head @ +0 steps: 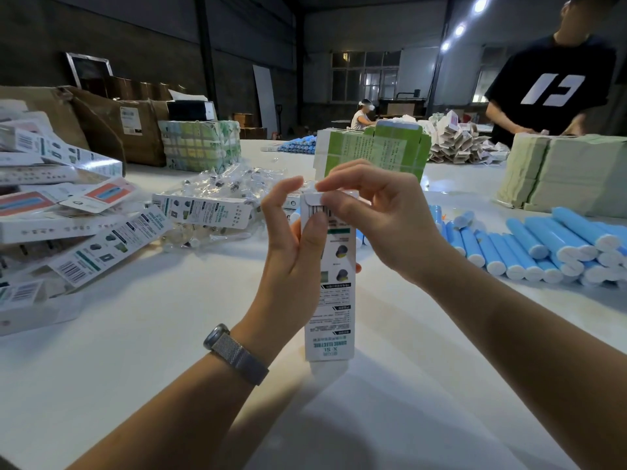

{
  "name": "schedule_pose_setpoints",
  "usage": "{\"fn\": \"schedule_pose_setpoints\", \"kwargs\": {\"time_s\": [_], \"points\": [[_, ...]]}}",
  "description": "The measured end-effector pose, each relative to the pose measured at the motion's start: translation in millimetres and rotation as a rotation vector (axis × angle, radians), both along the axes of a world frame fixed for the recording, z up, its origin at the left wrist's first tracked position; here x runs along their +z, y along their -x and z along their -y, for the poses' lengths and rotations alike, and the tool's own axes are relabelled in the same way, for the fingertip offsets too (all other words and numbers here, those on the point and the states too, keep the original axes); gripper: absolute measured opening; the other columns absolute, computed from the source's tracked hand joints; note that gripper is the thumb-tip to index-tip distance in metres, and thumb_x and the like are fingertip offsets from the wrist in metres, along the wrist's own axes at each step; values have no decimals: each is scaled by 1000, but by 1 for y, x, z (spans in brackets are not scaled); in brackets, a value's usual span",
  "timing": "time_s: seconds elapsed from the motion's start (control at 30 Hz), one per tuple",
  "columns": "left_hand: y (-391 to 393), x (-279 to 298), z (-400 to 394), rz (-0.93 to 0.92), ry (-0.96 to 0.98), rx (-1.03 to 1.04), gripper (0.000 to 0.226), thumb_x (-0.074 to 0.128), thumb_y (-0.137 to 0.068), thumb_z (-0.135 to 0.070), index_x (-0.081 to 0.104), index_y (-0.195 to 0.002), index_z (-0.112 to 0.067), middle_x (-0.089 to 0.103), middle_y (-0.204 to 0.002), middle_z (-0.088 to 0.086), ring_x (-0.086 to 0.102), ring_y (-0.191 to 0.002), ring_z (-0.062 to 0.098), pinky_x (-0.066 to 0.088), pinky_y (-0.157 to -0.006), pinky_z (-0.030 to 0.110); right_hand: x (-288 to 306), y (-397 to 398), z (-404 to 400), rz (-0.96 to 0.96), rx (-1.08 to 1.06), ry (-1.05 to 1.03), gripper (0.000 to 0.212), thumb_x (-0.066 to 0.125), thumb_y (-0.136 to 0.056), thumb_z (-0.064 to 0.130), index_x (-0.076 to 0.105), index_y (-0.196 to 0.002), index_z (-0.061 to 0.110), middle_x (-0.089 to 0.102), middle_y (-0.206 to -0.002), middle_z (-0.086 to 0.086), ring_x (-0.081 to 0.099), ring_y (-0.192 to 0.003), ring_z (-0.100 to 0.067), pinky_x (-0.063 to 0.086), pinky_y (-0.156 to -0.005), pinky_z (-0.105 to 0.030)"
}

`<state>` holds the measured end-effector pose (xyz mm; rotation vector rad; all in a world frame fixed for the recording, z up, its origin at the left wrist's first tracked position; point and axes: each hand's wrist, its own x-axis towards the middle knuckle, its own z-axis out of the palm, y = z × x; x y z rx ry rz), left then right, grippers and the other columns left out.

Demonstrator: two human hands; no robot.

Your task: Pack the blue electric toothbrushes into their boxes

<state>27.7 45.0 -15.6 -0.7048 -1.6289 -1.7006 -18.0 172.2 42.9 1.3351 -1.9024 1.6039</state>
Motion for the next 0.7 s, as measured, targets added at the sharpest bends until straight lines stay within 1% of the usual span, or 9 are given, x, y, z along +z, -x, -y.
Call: {"fn": "schedule_pose_setpoints", "kwargs": {"time_s": [0.07, 0.1, 0.2, 0.3, 0.37, 0.47, 0.53, 0.63, 0.7], "points": [[0, 0, 0, 2, 17, 21, 26, 35, -105, -20, 28, -128, -30, 68, -99, -9, 69, -67, 26, 61, -59, 40, 0, 0, 0, -48, -13, 13, 16, 69, -87, 3, 70, -94, 18, 64, -96, -9, 64, -94, -23, 55, -82, -46], [-1, -1, 0, 2, 27, 29, 26, 35, -105, -20, 29, -128, -30, 68, -99, -7, 70, -68, 27, 60, -59, 38, -1, -1, 1, -78, -26, 26, 17, 70, -86, 3, 70, -94, 18, 64, -93, -11, 64, -90, -24, 55, -79, -45], [-2, -1, 1, 7, 32, 25, 24, 34, -105, -22, 30, -128, -30, 67, -99, -1, 70, -68, 26, 59, -58, 33, -1, -3, 2, -140, -72, 45, 15, 73, -84, 6, 71, -93, 17, 63, -87, -11, 64, -83, -22, 55, -73, -35], [-1, -1, 0, -6, 60, 23, 22, 32, -106, -22, 30, -126, -28, 68, -98, -8, 70, -67, 22, 59, -57, 31, 3, -2, -2, -52, -43, 25, 14, 73, -84, 7, 72, -87, 20, 63, -86, -4, 65, -85, -18, 56, -75, -38], [-1, -1, 0, -16, 75, 21, 22, 34, -106, -20, 29, -126, -28, 68, -99, -10, 69, -65, 23, 58, -57, 31, 7, -2, -5, -27, -13, -17, 14, 73, -83, 8, 71, -86, 21, 62, -86, 0, 65, -88, -19, 57, -77, -40], [-2, -1, 0, -21, 106, 48, 32, 42, -106, -16, 27, -127, -34, 66, -101, -17, 71, -67, 26, 60, -57, 35, 11, -5, -6, -46, -15, -49, 14, 72, -80, 9, 70, -83, 23, 61, -85, 0, 65, -84, -17, 58, -76, -47], [-2, -1, 1, -8, 119, 66, 37, 47, -105, -18, 27, -128, -39, 66, -101, -18, 72, -69, 27, 61, -58, 37, 12, -7, -4, -95, -63, -49, 15, 72, -80, 9, 70, -80, 24, 61, -82, 2, 64, -80, -16, 56, -73, -49], [-3, 0, 1, -1, 121, 83, 37, 50, -102, -27, 26, -128, -39, 67, -101, -16, 73, -69, 26, 60, -58, 34, 11, -9, -2, -121, -100, -28, 15, 70, -81, 11, 69, -77, 25, 60, -78, 8, 64, -79, -20, 56, -70, -49], [-3, 0, 1, 5, 127, 88, 37, 50, -103, -25, 26, -129, -38, 68, -101, -15, 73, -69, 25, 60, -58, 32, 11, -9, -2, -106, -97, -18, 13, 68, -82, 11, 69, -77, 23, 60, -78, 9, 65, -80, -19, 57, -68, -46]]}}
